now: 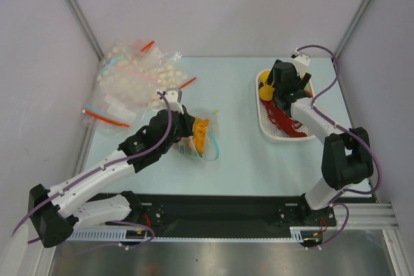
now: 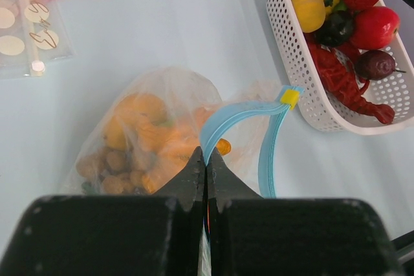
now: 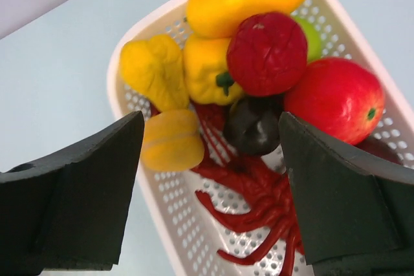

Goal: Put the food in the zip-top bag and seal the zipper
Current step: Pick up the fake fruit from the bin.

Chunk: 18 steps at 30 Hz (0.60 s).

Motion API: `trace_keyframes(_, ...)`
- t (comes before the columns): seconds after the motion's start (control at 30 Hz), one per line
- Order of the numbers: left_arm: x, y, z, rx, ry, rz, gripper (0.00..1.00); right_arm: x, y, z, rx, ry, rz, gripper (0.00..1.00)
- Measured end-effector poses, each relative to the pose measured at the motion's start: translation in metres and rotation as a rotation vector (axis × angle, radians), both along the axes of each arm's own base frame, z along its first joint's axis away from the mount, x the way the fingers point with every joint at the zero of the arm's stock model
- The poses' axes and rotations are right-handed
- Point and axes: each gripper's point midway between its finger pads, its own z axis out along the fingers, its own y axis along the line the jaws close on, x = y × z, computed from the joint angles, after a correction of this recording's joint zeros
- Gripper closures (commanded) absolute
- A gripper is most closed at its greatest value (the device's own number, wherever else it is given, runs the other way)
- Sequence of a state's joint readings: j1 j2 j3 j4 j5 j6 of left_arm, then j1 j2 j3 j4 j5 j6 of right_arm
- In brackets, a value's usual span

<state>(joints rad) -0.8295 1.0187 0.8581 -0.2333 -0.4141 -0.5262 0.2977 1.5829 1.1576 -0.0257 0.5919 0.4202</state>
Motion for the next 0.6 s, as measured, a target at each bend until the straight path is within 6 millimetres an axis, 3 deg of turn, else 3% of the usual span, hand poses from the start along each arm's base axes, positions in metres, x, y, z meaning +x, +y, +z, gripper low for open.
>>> trace_keyframes(0.23, 0.0, -0.003, 0.002, -0.013, -0.005, -0.013, 1.0, 0.019, -0.026, -0.015, -0.078, 0.049, -0.112, 0.11)
trace_keyframes(0.4, -0.001, -0.005, 0.002, -0.016, -0.002, -0.024, 1.0, 0.035, -0.037, -0.024, -0.106, 0.071, -0.153, 0.12)
trace_keyframes(0.6, -0.002, -0.004, 0.003, -0.02, -0.005, -0.024, 1.0, 0.042, -0.045, -0.045, -0.126, 0.114, -0.173, 0.14)
